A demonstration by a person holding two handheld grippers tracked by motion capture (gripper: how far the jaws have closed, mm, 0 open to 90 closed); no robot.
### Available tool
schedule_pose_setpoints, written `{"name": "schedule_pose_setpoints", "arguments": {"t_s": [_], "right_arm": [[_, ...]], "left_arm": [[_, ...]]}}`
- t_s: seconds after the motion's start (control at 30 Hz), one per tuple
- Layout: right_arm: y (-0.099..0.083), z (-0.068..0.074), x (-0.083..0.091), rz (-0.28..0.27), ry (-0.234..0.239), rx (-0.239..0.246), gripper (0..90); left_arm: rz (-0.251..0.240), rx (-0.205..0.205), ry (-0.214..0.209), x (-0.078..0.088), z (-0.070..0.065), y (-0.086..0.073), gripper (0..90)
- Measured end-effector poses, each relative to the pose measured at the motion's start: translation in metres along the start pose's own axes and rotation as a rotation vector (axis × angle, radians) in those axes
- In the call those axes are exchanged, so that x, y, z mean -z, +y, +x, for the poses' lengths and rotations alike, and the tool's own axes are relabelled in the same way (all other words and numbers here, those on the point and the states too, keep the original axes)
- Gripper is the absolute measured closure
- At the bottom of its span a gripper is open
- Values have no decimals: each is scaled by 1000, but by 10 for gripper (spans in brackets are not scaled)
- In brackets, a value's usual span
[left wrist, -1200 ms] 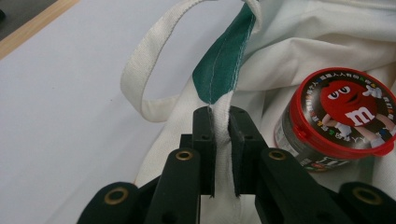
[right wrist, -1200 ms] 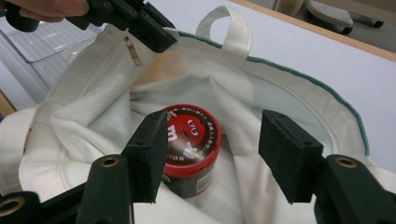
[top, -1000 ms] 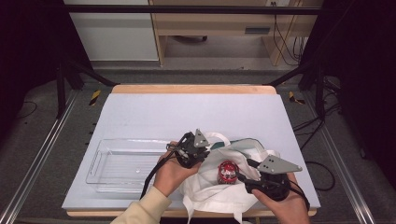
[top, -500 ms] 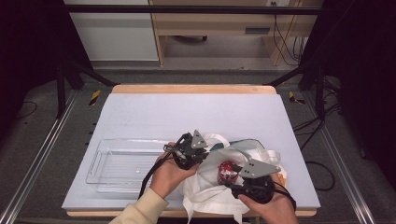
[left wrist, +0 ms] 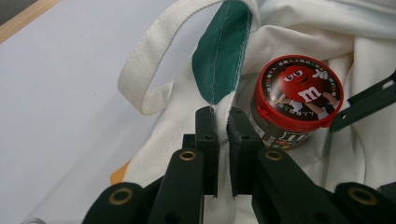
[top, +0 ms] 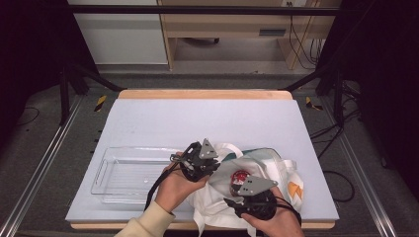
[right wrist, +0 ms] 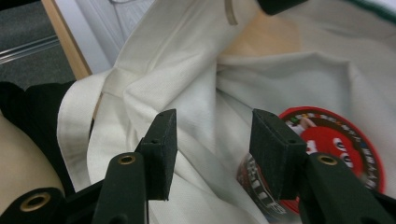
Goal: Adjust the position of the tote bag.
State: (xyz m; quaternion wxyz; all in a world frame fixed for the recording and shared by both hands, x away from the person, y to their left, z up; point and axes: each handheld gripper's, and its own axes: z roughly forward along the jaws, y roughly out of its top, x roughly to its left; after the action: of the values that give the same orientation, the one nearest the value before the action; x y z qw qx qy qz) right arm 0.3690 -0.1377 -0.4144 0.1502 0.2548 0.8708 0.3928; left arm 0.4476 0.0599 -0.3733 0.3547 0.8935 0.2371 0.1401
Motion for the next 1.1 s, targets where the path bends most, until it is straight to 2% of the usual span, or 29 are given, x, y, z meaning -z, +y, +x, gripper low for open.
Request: {"name": "schedule_pose_setpoints", "arguments": {"t_s": [0.23, 0.4, 0.57, 0.73, 0.77, 0.8, 0.83, 0.93, 0.97, 1.0, 1.03, 1.1], "right_arm": [[-5, 3, -13, 36, 42, 6, 501], [-6, 3, -17, 46, 59, 4, 489], [-9, 5, -24, 86, 77, 2, 482], [-11, 5, -25, 85, 82, 6, 552], [-13, 6, -25, 93, 80, 10, 608], [-13, 6, -25, 93, 80, 10, 608], [-14, 7, -25, 98, 75, 14, 647], [-16, 8, -26, 99, 68, 12, 678], [-17, 7, -26, 93, 63, 22, 714], [-17, 7, -25, 90, 65, 21, 730], [-17, 7, -25, 90, 65, 21, 744], [-17, 7, -24, 83, 61, 18, 773]], "left_arm": [[-1, 3, -1, 3, 2, 0, 846], [-3, 5, 1, 3, 1, 0, 846], [-5, 3, -2, 7, 2, 4, 846], [1, 3, 9, 6, 6, 9, 848], [2, 14, 14, 4, 9, 12, 848], [2, 14, 14, 4, 9, 12, 848], [11, 18, 23, 2, 12, 14, 849], [21, 21, 25, -1, 16, 15, 850], [14, 44, 22, -5, 19, 15, 850], [14, 44, 22, -5, 19, 15, 850], [12, 65, 22, -9, 23, 15, 850], [14, 79, 28, -11, 27, 15, 851]]}}
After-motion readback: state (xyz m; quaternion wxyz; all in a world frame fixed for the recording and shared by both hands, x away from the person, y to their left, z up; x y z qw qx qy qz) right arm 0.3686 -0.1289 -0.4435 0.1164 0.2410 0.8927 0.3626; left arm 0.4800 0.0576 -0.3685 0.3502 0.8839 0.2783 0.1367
